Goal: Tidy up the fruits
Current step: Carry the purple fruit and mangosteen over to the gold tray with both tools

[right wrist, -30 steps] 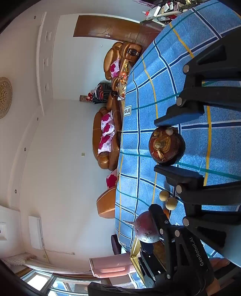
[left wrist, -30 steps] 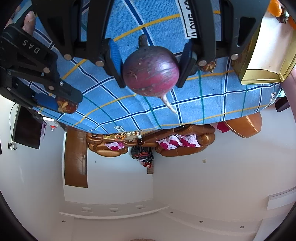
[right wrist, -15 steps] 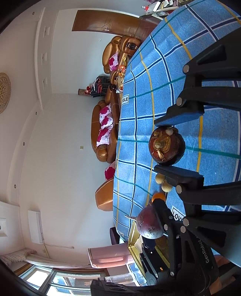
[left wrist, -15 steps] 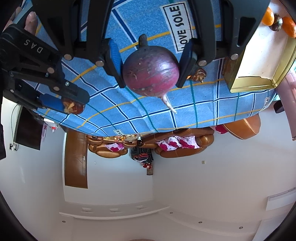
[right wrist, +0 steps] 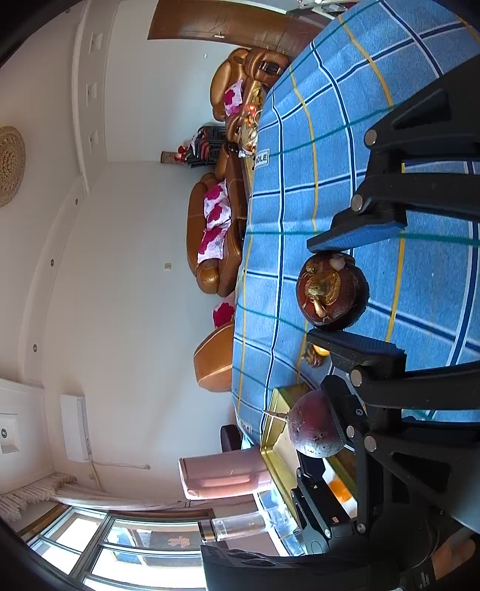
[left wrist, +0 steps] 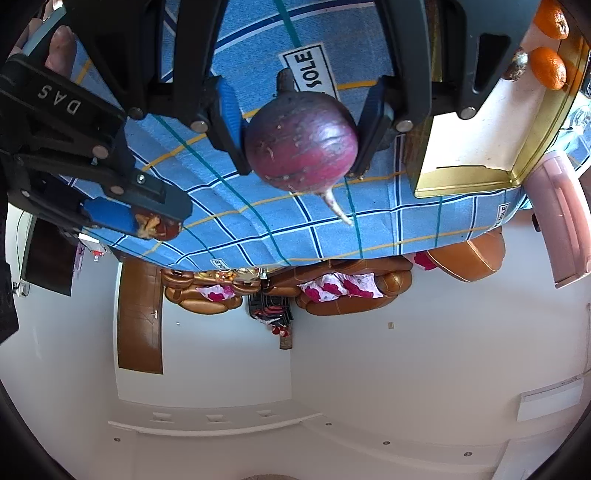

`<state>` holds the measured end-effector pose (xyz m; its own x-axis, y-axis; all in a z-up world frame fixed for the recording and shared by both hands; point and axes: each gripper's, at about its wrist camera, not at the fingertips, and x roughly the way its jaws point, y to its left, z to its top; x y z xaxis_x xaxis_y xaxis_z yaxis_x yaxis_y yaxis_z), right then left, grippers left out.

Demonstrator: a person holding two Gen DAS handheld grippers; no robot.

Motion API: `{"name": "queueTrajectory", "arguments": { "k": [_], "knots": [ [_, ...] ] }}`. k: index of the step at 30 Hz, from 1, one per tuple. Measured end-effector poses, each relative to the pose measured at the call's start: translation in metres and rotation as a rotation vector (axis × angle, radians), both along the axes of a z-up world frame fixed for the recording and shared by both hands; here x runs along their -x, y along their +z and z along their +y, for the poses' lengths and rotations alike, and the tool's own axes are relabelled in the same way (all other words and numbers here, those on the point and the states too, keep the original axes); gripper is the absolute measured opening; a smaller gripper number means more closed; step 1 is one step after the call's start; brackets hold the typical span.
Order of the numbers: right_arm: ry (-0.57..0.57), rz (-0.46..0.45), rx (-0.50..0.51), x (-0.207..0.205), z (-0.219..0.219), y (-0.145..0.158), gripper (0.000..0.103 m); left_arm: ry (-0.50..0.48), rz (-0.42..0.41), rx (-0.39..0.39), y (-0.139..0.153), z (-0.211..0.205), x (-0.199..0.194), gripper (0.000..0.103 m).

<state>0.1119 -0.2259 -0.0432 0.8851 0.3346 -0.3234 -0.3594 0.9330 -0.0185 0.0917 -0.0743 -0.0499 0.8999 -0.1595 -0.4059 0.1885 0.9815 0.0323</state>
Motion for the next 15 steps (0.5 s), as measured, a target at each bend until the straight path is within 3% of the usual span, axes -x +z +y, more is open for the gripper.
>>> {"name": "queueTrajectory", "arguments": {
  "k": [15],
  "knots": [
    [0.107,-0.009,0.000,0.017,0.046,0.009,0.044,0.103,0.001,-0.008,0.012,0.045,0.022,0.056]
  ]
}}
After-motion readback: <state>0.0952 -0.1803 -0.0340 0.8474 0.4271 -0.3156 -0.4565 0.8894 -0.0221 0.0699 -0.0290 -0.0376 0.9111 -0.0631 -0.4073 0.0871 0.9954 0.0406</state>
